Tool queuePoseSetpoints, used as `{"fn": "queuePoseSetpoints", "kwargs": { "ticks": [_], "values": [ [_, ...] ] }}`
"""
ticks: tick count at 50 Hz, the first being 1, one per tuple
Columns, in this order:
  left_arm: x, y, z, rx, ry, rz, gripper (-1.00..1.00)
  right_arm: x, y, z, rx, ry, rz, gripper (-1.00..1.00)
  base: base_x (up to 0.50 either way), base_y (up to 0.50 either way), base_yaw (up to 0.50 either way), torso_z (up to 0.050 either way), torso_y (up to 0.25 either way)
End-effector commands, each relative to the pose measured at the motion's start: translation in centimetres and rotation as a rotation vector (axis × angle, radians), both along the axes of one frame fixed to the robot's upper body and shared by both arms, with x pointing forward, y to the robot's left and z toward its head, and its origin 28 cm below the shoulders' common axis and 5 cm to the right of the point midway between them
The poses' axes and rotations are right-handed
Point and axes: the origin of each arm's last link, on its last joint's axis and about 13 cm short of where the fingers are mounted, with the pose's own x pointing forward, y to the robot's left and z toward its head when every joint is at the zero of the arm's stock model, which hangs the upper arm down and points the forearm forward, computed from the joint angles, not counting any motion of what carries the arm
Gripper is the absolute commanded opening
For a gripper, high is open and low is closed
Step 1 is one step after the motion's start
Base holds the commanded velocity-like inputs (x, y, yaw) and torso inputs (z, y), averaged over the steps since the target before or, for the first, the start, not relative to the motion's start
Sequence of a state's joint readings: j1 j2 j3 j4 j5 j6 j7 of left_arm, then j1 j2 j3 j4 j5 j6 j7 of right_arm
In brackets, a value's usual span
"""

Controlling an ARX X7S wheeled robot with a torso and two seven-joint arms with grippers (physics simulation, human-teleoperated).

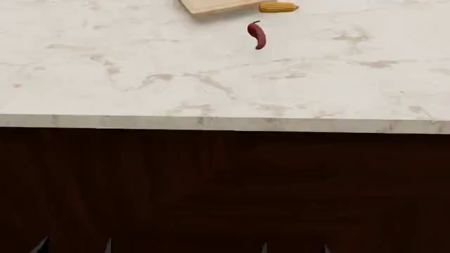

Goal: Clear the non-vegetable object off the cutting board and place the vegetables onto it.

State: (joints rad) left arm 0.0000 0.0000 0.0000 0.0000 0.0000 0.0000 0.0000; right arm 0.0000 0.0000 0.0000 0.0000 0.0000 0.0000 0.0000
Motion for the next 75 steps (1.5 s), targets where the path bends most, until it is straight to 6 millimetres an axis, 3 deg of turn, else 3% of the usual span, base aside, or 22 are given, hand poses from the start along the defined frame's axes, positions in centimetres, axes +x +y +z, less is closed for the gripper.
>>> {"fn": "queuePoseSetpoints", "kwargs": {
  "ticks": [1, 12, 54, 70, 75],
  "values": [
    [0.1, 0.0, -0.1, 0.0, 0.0, 0.0, 1.0, 0.0, 0.0, 0.0, 0.0, 0.0, 0.0, 1.0, 0.0, 0.0, 0.0, 0.0, 0.0],
    [-0.2, 0.0, 0.2, 0.018, -0.022, 0.003, 1.0, -0.1, 0.2, 0.1, -0.033, 0.007, 0.001, 1.0, 0.0, 0.0, 0.0, 0.0, 0.0],
    [-0.2, 0.1, 0.1, 0.009, -0.007, 0.006, 1.0, -0.1, 0.1, 0.1, -0.006, -0.005, 0.0, 1.0, 0.0, 0.5, 0.0, 0.0, 0.0],
    [-0.2, 0.1, 0.1, 0.013, -0.007, 0.01, 1.0, -0.3, 0.1, 0.3, -0.01, -0.009, -0.007, 1.0, 0.0, 0.0, 0.0, 0.0, 0.0],
    [0.2, 0.8, 2.9, 0.014, 0.001, 0.006, 1.0, -0.6, 0.1, 2.4, -0.064, 0.002, 0.0, 1.0, 0.0, 0.0, 0.0, 0.0, 0.0]
  ]
}}
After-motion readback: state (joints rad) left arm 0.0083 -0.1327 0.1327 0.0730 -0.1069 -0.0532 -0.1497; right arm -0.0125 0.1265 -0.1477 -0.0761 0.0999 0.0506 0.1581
